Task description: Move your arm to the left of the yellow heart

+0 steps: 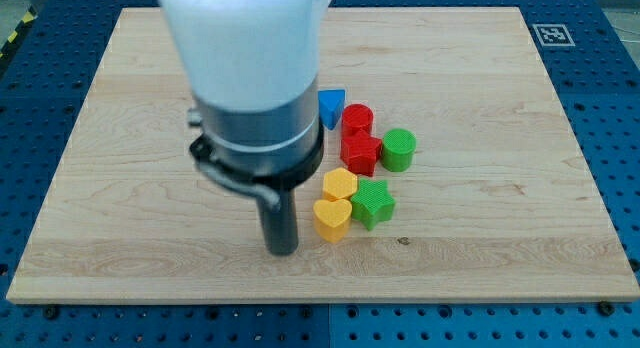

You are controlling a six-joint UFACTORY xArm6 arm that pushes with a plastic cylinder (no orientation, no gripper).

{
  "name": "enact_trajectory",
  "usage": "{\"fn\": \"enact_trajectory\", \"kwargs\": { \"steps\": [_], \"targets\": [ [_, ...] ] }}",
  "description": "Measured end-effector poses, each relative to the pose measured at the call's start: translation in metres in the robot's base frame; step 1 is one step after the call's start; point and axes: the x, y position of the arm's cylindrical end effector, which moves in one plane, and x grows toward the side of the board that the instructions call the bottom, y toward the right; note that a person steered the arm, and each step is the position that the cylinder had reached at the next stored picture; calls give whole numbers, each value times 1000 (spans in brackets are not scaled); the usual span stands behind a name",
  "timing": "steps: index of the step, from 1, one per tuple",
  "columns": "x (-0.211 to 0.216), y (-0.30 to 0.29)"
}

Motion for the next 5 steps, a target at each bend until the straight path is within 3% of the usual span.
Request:
{"fn": "enact_trajectory", "kwargs": {
  "steps": [2,3,5],
  "targets": [
    [-103,11],
    [-90,16],
    [-14,-33]
  ]
}}
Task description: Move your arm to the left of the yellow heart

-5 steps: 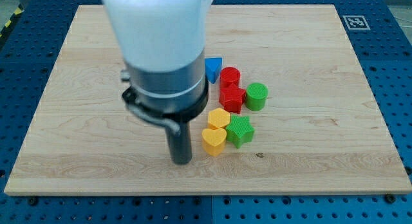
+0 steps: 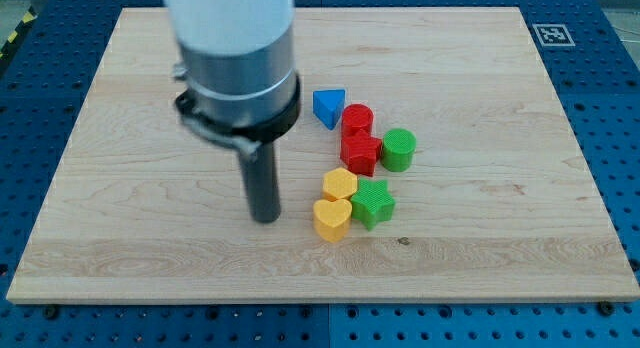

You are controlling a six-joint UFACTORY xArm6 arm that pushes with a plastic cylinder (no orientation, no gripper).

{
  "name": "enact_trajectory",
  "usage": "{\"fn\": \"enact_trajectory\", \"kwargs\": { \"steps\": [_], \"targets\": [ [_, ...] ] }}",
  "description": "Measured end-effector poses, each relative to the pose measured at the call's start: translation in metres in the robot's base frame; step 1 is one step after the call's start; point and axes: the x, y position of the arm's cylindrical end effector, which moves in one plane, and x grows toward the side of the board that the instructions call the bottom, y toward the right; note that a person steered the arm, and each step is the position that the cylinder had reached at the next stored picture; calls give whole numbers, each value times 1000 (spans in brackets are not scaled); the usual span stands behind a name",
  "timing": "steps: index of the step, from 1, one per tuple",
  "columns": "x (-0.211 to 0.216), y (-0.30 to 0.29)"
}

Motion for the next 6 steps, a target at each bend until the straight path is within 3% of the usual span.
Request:
{"fn": "enact_trajectory", "kwargs": {
  "steps": [1,2,3,4,5,6],
  "targets": [
    [29,-12],
    [67,13],
    [67,25],
    [46,45],
    [-22,48],
    [-54,74]
  ]
}}
